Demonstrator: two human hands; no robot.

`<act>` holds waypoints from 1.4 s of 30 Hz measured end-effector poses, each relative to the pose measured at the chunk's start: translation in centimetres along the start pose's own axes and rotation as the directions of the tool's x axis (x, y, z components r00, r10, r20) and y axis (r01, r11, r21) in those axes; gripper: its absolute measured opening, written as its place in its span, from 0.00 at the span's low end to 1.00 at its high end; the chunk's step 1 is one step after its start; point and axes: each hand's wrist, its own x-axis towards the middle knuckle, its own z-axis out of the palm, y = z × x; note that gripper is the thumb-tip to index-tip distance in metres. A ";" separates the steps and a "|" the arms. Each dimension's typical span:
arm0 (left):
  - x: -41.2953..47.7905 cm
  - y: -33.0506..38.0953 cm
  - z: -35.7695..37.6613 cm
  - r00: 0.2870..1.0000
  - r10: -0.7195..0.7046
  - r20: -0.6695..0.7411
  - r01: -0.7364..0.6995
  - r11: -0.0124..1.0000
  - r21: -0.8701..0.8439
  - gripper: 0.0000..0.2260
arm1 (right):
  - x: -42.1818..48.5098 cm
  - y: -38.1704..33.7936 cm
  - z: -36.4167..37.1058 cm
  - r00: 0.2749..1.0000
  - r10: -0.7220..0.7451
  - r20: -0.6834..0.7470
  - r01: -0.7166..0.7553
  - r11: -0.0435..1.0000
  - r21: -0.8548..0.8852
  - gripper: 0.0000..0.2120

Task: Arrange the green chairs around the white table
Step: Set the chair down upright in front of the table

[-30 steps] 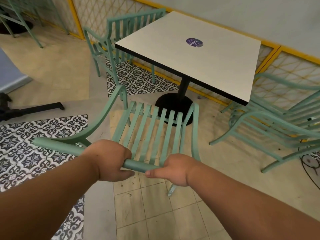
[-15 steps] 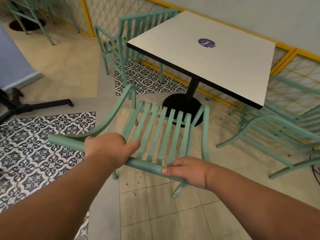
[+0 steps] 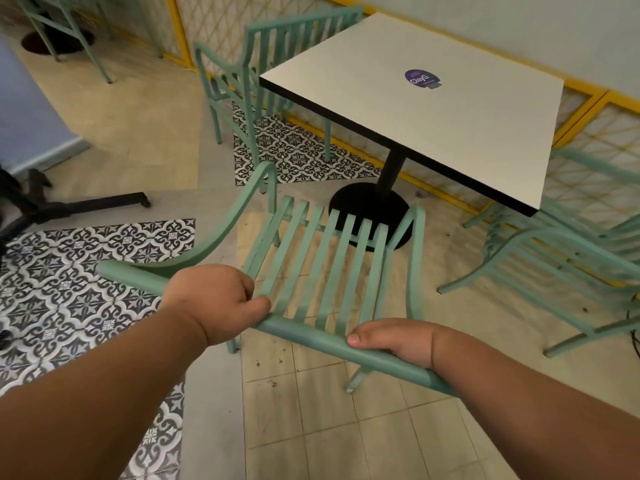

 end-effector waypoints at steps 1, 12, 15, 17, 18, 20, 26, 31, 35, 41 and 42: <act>0.0 -0.4 0.0 1.000 0.001 0.005 -0.002 1.000 0.008 0.22 | -0.1 -0.4 0.3 1.000 -0.002 0.010 0.002 1.000 0.009 0.24; 0.8 -4.0 0.6 0.997 0.061 -0.040 -0.058 0.995 0.079 0.22 | 1.1 -2.5 2.5 0.999 -0.034 0.019 0.033 0.999 0.039 0.28; 0.9 -4.7 0.8 0.996 0.069 -0.052 -0.064 0.994 0.083 0.24 | 1.5 -2.7 2.9 0.999 -0.044 -0.001 0.044 0.999 0.022 0.32; 1.0 -5.2 1.0 0.995 0.074 -0.067 -0.069 0.995 0.066 0.26 | 1.6 -2.8 3.1 0.999 -0.046 -0.015 0.046 0.999 0.017 0.29; 1.1 -5.6 1.1 0.994 0.079 -0.076 -0.074 0.995 0.062 0.27 | 1.6 -3.0 3.3 0.999 -0.043 -0.016 0.044 0.999 0.024 0.27; 1.2 -6.3 1.2 0.992 0.093 -0.091 -0.087 0.994 0.061 0.28 | 1.7 -3.5 3.7 0.999 -0.035 -0.002 0.035 0.999 0.021 0.24; 1.9 -8.8 0.9 0.986 0.138 -0.093 -0.130 0.988 0.089 0.25 | 2.7 -4.9 6.0 0.999 -0.044 0.016 0.043 0.997 0.066 0.39; 2.7 -10.1 0.7 0.981 0.173 -0.083 -0.163 0.980 0.118 0.24 | 3.7 -5.8 7.3 0.999 -0.037 -0.018 0.040 0.987 0.156 0.37; 3.5 -11.3 0.1 0.981 0.190 -0.049 -0.180 0.971 0.158 0.23 | 4.3 -6.7 8.2 0.998 -0.051 -0.038 0.058 0.973 0.222 0.39; 4.8 -13.2 -0.5 0.981 0.190 -0.029 -0.183 0.970 0.161 0.18 | 5.6 -8.4 9.3 0.994 -0.093 -0.050 0.104 0.940 0.324 0.28; 5.0 -13.4 -0.7 0.981 0.190 -0.024 -0.184 0.969 0.163 0.18 | 5.9 -8.7 9.5 0.994 -0.098 -0.050 0.109 0.937 0.332 0.28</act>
